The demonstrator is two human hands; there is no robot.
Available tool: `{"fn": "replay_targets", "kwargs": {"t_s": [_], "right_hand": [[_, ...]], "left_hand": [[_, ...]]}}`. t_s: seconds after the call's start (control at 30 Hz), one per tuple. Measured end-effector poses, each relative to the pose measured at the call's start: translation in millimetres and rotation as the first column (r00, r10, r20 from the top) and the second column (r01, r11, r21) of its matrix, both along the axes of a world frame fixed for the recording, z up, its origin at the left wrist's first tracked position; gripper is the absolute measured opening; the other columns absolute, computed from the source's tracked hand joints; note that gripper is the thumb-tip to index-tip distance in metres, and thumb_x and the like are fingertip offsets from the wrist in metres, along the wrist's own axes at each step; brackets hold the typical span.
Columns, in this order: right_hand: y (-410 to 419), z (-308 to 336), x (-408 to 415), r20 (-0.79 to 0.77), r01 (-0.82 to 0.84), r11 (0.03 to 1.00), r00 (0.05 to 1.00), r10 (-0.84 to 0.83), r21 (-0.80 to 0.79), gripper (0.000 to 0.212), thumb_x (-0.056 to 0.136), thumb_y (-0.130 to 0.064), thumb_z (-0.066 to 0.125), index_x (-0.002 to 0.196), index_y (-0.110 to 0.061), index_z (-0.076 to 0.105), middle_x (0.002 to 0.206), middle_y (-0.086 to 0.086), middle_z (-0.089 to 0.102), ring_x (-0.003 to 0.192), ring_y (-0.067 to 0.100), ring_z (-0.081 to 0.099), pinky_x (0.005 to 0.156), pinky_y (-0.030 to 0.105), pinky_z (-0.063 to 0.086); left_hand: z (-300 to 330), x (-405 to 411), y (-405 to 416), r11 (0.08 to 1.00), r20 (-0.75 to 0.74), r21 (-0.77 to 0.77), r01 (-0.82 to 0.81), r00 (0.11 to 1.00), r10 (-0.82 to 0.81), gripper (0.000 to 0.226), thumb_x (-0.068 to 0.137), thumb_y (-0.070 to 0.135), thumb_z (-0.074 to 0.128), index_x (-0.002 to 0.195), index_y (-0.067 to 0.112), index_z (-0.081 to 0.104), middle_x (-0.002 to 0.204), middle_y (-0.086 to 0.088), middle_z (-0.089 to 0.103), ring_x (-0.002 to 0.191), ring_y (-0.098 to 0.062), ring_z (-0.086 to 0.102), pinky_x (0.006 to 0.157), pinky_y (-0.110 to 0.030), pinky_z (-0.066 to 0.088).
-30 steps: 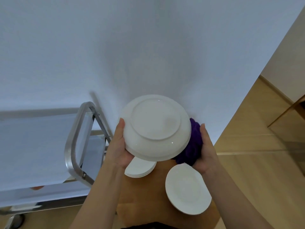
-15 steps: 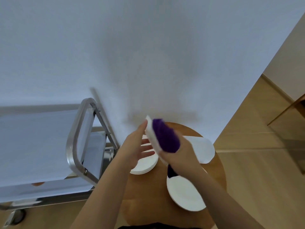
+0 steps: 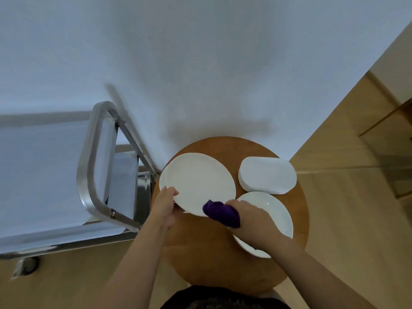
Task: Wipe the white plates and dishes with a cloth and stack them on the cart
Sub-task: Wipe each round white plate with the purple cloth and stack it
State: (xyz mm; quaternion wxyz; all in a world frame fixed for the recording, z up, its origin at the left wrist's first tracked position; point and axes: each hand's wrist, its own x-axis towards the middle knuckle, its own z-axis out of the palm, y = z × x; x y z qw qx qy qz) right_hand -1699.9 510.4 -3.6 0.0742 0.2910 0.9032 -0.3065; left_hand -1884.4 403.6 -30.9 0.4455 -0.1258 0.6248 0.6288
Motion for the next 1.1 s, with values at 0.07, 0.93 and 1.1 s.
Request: {"fn": "replay_targets", "kwargs": {"t_s": [0.07,0.93,1.1], "right_hand": [[0,-17,1,0.009,0.131,0.988,0.991,-0.130,-0.083,0.030,0.083,-0.035,0.065,0.110,-0.035,0.051,0.091,-0.014,0.060,0.080,0.004,0.057,0.066,0.015,0.043],[0,-86,-22,0.078,0.537,0.785,0.837,-0.542,-0.308,0.060,0.075,-0.027,0.077,0.125,-0.024,0.044,0.103,-0.011,0.050,0.092,0.009,0.050,0.060,0.010,0.038],[2,-91,-1,0.093,0.570,0.746,0.812,-0.577,-0.344,0.060,0.074,-0.026,0.078,0.125,-0.024,0.044,0.106,-0.009,0.053,0.092,0.010,0.051,0.061,0.010,0.041]], "left_hand": [[-15,-10,-2,0.996,0.071,0.041,-0.081,0.994,0.078,0.042,0.088,0.002,0.039,0.129,0.013,0.039,0.127,-0.016,0.049,0.109,-0.031,0.051,0.063,-0.035,0.055],[-103,-42,-2,0.736,-0.267,-0.659,0.153,0.868,-0.419,0.057,0.092,0.017,0.053,0.139,0.003,0.024,0.130,-0.019,0.048,0.112,-0.034,0.053,0.085,-0.041,0.053],[-100,-18,0,0.763,-0.393,-0.644,0.058,0.831,-0.395,0.019,0.089,0.013,0.053,0.107,0.007,0.051,0.110,-0.013,0.060,0.085,-0.019,0.055,0.066,-0.030,0.051]]}}
